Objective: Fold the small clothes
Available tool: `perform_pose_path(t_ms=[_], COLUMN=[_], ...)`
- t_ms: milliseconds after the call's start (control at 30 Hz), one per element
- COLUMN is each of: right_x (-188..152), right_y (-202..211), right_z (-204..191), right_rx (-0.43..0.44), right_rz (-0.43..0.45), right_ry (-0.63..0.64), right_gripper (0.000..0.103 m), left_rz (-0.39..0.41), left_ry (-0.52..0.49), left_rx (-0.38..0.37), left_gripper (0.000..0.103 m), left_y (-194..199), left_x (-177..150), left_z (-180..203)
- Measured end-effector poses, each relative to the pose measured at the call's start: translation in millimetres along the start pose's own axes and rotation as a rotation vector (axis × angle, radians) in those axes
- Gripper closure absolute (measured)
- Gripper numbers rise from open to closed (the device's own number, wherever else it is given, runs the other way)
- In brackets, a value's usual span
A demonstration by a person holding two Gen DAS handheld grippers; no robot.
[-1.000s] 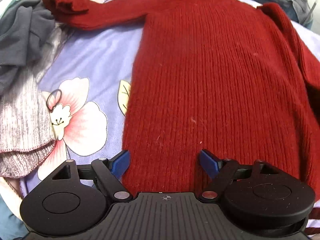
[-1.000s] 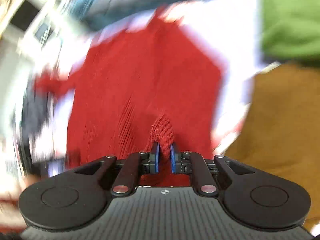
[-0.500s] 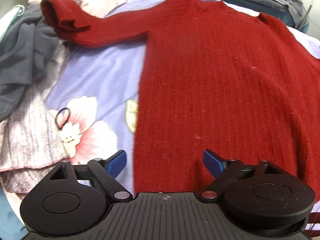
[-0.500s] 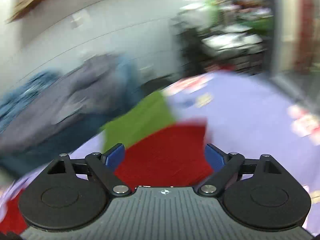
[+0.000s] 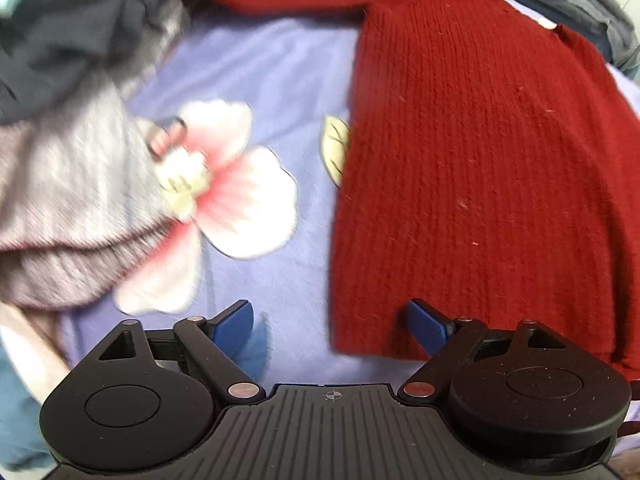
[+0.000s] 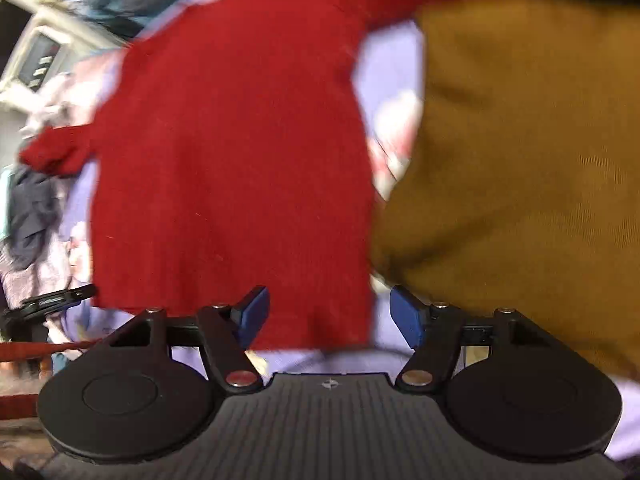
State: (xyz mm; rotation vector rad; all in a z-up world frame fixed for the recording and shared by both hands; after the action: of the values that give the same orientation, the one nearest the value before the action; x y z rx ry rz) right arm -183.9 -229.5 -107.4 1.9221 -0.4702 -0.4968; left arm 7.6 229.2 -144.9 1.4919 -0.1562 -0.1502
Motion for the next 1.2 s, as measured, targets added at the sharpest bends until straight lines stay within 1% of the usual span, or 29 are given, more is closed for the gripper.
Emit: perform_pose_path(t_ms=[33, 100, 167, 267, 300, 333, 367, 400, 433, 500, 567, 600, 633, 700, 767, 833, 867, 933, 967, 1000, 1033, 1067, 1100, 1133, 1167, 1200], right_x=[-0.4, 10.0, 15.5, 22.7, 20.9, 19.0, 18.2, 16.0, 13.8, 9.3, 8.7, 8.2, 6.0, 9.8, 6.9, 10.7, 17.1, 21.1, 23.3, 23.6, 20.7, 21.6, 21.3, 20.1, 20.4, 20.7], right_y=[-3.9, -13.8, -26.0, -41.9, -43.2, -43.2, -42.9, -41.7, -37.8, -24.6, -9.7, -2.1, 6.5, 14.9, 15.0, 2.8, 1.7, -17.9, -27.2, -34.3, -36.7, -41.3, -44.1, -43.9, -42.6, -41.3], right_z=[5.0, -0.2, -4.8, -6.1, -6.2, -10.9, -16.3, -20.2, -22.0, -27.0, -28.2, -28.0, -28.2, -29.1, -23.2, -15.3, -17.0, -16.6, -15.4, -12.6, -8.9, -9.3, -9.7, -9.1, -11.0, -14.9], right_rx=[0.000, 0.009, 0.019, -0.008, -0.021, -0.029, 0.002, 0.050, 0.073, 0.098, 0.134, 0.134, 0.114, 0.071, 0.048, 0.000, -0.037, -0.123, -0.137, -0.135, -0.130, -0.137, -0.159, -0.177, -0.189, -0.198], right_rz=[0.004, 0.011, -0.010, -0.029, -0.024, -0.027, -0.049, -0.068, -0.066, -0.062, -0.054, -0.053, -0.053, -0.059, -0.074, -0.096, -0.101, -0.115, -0.123, -0.131, -0.136, -0.134, -0.134, -0.140, -0.144, -0.143], right_ry=[-0.029, -0.045, -0.049, -0.070, -0.069, -0.047, -0.009, 0.015, 0.020, 0.025, 0.027, 0.042, 0.065, 0.093, 0.099, 0.097, 0.109, 0.117, 0.100, 0.070, 0.051, 0.044, 0.043, 0.050, 0.058, 0.067], right_gripper=[0.034, 0.034, 0.034, 0.034, 0.037, 0.049, 0.089, 0.090, 0.090, 0.090, 0.091, 0.091, 0.091, 0.093, 0.093, 0.093, 0.093, 0.093, 0.093, 0.093, 0.092, 0.089, 0.080, 0.075, 0.061, 0.048], left_rz=[-0.003, -0.004, 0.011, 0.023, 0.023, 0.023, 0.024, 0.026, 0.028, 0.037, 0.056, 0.062, 0.066, 0.062, 0.045, 0.020, 0.007, -0.012, -0.019, -0.018, -0.014, -0.014, -0.015, -0.016, -0.020, -0.018], left_ry=[0.000, -0.006, -0.018, -0.045, -0.051, -0.059, -0.070, -0.074, -0.078, -0.098, -0.106, -0.106, -0.102, -0.091, -0.088, -0.074, -0.080, -0.112, -0.119, -0.121, -0.123, -0.120, -0.111, -0.100, -0.088, -0.073], left_rx=[-0.007, 0.014, -0.008, -0.016, -0.001, -0.002, -0.027, -0.045, -0.041, -0.039, -0.041, -0.032, -0.021, 0.005, 0.006, 0.003, 0.020, 0.070, 0.091, 0.100, 0.105, 0.111, 0.119, 0.125, 0.125, 0.121], left_gripper=[0.000, 0.000, 0.000, 0.000, 0.000, 0.013, 0.028, 0.031, 0.035, 0.036, 0.041, 0.042, 0.043, 0.057, 0.057, 0.056, 0.056, 0.054, 0.054, 0.050, 0.044, 0.037, 0.022, 0.007, 0.001, 0.000], left_y=[-2.7, -8.9, -12.6, -12.6, -12.9, -11.1, -8.2, -4.0, 0.2, 11.4, 26.0, 32.5, 38.0, 44.1, 42.7, 31.7, 25.2, 11.0, 4.9, 1.9, 1.8, 2.6, 3.5, 4.4, 6.5, 10.3], left_x=[0.4, 2.0, 4.2, 9.2, 10.4, 11.2, 11.3, 11.0, 10.6, 8.9, 5.7, 5.0, 4.7, 6.2, 7.6, 10.7, 10.7, 11.1, 10.7, 10.0, 9.6, 9.9, 10.4, 11.2, 11.7, 12.3], left_z=[1.2, 6.8, 13.0, 23.7, 26.8, 28.7, 29.2, 29.4, 29.3, 27.7, 21.8, 17.4, 12.7, 2.7, -4.5, -6.3, -4.2, 2.1, 4.0, 4.2, 3.4, 2.4, 0.0, -3.2, -6.6, -9.2])
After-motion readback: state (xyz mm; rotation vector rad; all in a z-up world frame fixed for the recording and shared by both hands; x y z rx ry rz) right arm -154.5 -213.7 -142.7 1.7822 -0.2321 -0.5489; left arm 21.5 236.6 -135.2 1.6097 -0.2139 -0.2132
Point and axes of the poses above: each gripper's, at about its wrist camera, not at the fingertips, and y roughly against the way its jaws point, z to its right, x to its top, the point moved 2 cm from there along -y, roughly the way its jaws point, and after that the axes turned 15 degrees about -z, right-handed, at the moved point
